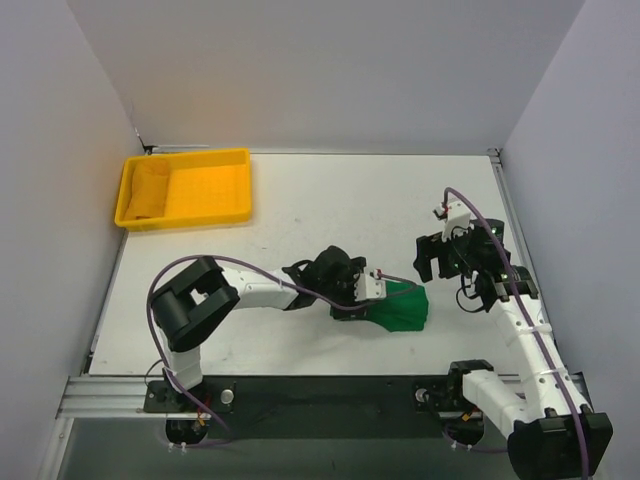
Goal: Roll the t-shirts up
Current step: Place the T-shirt at the center of the board, then pick up the T-shirt from the center of the board.
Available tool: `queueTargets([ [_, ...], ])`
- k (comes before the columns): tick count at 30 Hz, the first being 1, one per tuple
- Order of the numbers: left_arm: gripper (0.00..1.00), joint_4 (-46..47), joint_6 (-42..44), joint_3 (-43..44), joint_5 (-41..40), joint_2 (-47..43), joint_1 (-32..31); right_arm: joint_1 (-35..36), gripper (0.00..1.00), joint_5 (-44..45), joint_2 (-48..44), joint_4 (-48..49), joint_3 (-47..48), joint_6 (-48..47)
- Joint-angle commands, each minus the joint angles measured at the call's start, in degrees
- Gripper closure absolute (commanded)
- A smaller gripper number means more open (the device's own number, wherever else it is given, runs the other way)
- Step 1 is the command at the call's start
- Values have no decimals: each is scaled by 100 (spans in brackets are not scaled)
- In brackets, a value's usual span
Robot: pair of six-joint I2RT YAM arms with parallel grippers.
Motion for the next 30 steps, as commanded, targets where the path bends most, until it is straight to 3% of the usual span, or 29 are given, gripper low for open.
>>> queueTargets([
  [1, 3, -1482, 484, 179, 11, 345, -59, -191, 20, -372, 121, -29, 113, 276],
  [10, 3, -2633, 54, 793, 617, -577, 380, -314, 21, -1048, 498, -537, 332, 75],
  [18, 3, -3223, 114, 1410, 915, -991, 459, -341, 22, -1462, 797, -2049, 271, -2235],
  [30, 3, -2512, 466, 1709, 1391, -51, 293, -525, 22, -1532, 535, -2138, 95, -1684],
])
